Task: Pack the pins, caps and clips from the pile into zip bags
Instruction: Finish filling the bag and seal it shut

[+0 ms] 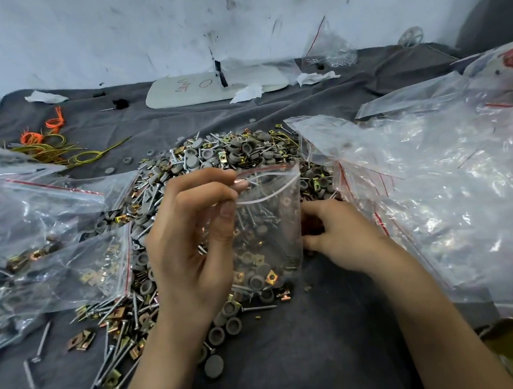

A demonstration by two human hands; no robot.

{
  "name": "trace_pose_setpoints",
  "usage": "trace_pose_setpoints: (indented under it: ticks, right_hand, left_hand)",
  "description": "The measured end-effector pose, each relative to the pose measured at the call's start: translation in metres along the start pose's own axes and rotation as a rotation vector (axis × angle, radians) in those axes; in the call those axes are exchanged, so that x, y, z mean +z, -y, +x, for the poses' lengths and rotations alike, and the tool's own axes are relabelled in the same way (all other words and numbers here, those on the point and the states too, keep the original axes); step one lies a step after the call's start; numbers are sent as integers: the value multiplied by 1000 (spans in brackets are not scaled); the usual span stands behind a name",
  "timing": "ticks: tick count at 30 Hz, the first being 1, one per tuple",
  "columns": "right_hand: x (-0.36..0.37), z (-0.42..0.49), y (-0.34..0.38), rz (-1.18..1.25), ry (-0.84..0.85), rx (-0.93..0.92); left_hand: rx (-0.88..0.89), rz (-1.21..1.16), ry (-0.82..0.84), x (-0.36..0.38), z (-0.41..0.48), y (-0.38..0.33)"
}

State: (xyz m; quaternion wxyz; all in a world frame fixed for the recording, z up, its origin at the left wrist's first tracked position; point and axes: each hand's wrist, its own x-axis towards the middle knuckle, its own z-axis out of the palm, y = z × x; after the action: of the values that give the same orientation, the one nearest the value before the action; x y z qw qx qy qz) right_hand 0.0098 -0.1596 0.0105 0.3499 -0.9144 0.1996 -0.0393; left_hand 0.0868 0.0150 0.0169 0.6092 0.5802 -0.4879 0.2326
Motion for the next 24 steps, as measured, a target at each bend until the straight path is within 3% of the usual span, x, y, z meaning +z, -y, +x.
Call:
trace_pose_setpoints:
  ticks: [4,7,11,15,19,22,24]
  right_hand:
    - [-12,-12,17,407,-344,-99]
    - [-28,-31,39,605,-637,-398]
    - [-26,-49,63,630,-656,-610]
    - [-23,-48,61,514,-570,-540]
    - [-31,-40,47,559,-671,-474]
    - [-30,-19,20,419,-745,-278]
    - [-23,-4,0,260,-681,-136]
  left_hand:
    - [-6,-2,32,1,-1,0]
    - [4,5,45,1,-1,-1]
    - [31,1,63,2,-1,-3]
    - [35,-15,61,1,-1,-3]
    - [25,-21,47,1,0,-2]
    - [25,-11,40,1,1,-4]
    - [19,-4,35,1,1,-4]
